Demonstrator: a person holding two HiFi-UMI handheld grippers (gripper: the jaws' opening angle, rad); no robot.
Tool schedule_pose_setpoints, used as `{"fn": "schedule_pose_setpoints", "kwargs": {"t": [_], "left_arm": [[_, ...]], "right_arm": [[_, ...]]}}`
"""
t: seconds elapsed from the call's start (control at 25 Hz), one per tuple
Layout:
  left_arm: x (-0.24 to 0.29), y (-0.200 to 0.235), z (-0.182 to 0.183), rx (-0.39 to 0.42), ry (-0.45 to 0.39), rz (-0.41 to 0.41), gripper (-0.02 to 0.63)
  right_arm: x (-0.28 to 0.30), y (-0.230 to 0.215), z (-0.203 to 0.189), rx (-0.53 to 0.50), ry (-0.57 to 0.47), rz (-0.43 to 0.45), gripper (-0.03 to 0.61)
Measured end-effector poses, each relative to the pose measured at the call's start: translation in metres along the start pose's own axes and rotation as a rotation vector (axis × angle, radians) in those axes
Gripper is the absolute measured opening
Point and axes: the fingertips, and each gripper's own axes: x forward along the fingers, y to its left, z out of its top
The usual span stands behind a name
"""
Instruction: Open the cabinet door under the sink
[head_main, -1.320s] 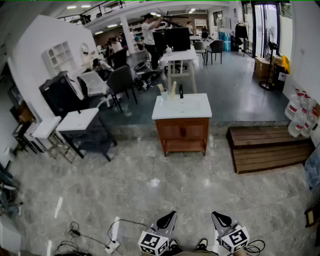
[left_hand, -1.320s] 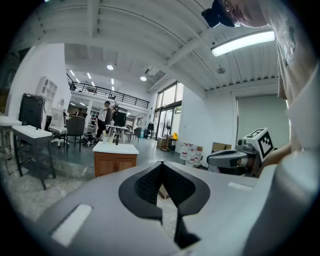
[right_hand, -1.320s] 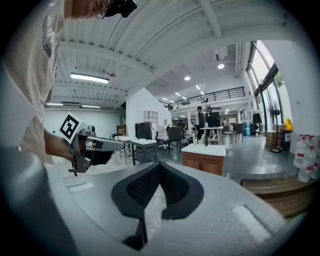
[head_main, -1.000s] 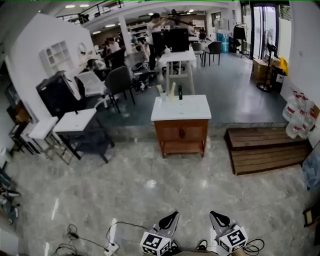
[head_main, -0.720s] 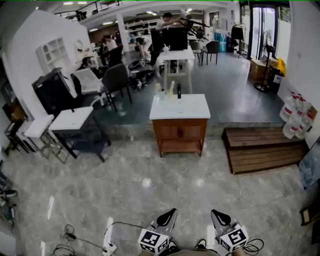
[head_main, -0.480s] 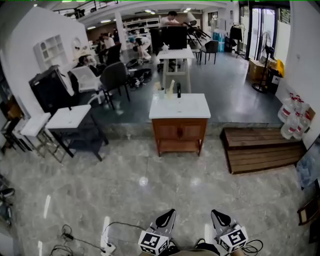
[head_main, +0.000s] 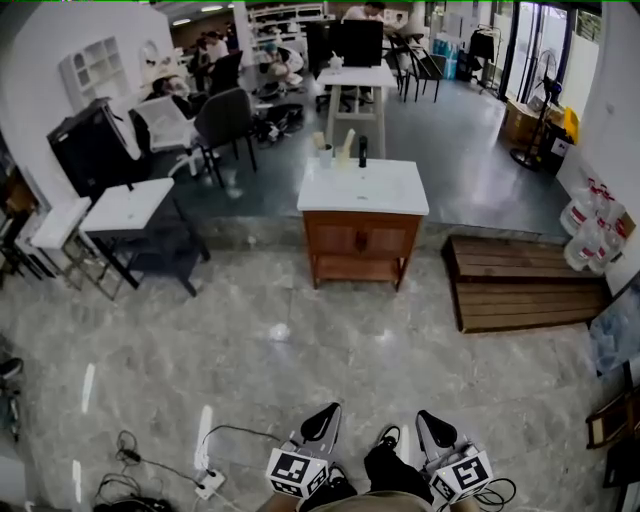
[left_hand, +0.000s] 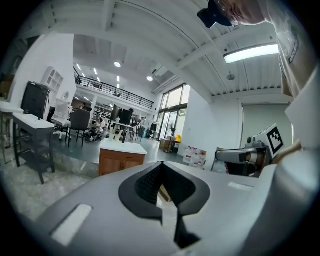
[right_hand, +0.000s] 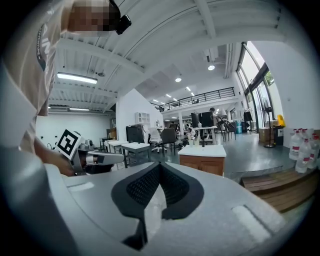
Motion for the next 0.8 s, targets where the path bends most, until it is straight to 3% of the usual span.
{"fn": "schedule_pose_setpoints", "kwargs": {"t": [0.12, 0.36, 0.6, 0.8], "left_arm": [[0.028, 0.013, 0.002, 0.002, 0.020, 0.032, 0.018], [0.114, 0.021, 0.015, 0.039, 0.092, -0.006, 0.018], [0.198, 0.037, 0.064, 0.091, 0.063, 0.042, 0.018], [0.243, 0.056, 0.082, 0.094, 0.052, 0.093, 0.018]], "right_arm": [[0.018, -0.021, -0.003, 0.009, 0.007, 0.013, 0.002], [0.073, -0.097, -0.018, 0.023, 0.008, 0.038, 0.002], [0.130, -0.165, 0.007, -0.072, 0.017, 0.111, 0.002], [0.169, -0.205, 0.026, -0.062, -0.005, 0.137, 0.002]]}}
